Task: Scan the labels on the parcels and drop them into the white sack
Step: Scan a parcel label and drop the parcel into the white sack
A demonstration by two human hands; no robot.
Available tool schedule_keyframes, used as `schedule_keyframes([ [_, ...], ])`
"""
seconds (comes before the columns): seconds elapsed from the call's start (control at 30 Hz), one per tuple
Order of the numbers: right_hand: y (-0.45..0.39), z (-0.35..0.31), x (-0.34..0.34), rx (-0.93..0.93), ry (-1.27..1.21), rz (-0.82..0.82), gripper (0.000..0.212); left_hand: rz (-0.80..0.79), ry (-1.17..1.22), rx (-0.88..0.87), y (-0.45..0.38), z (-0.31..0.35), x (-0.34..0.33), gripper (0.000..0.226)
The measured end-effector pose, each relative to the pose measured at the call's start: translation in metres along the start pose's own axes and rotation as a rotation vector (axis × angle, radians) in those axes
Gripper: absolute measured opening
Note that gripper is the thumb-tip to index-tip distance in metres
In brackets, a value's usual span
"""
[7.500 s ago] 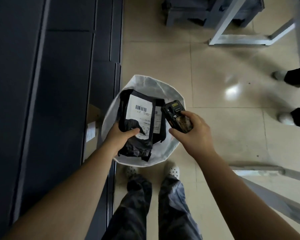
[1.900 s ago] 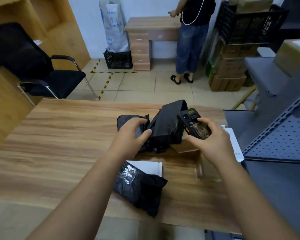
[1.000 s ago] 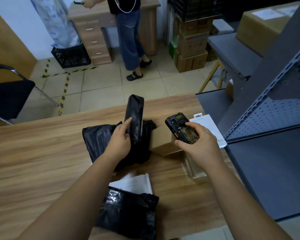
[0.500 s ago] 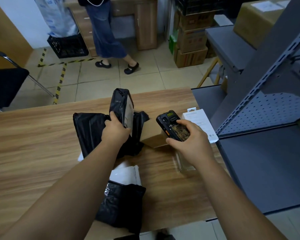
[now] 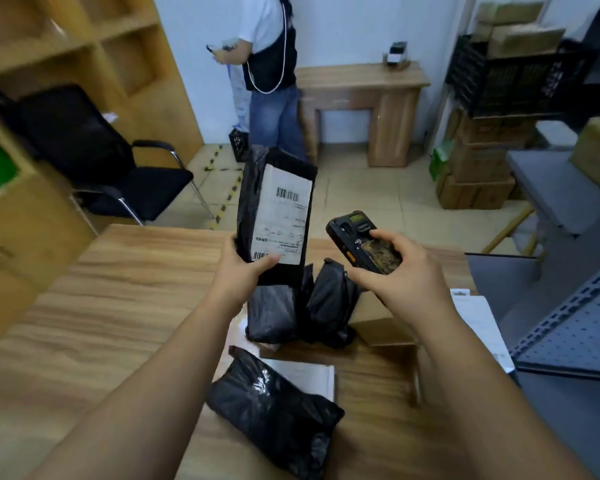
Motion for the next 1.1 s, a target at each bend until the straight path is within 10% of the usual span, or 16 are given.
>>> schedule_keyframes([
  [0.7,0.007,-0.144,-0.102,0.002,0.101,-0.358,0.049,0.147,0.126,-0.105,-0.031,0.002,0.161,0.067],
  [1.1,0.006,-0.180,-0.154,0.081,0.086,-0.117,0.063,0.072,0.052,-0.182,-0.072,0.026,0.233,0.048],
])
Point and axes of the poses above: each hand's wrist, its own y-axis away from the middle knuckle, its own x-axis out of the back of the hand, z = x × y, the point moved 2 cm from there along -y, towards the middle knuckle, and after that the axes turned 2 degrees about -y, right-handed, at the moved point
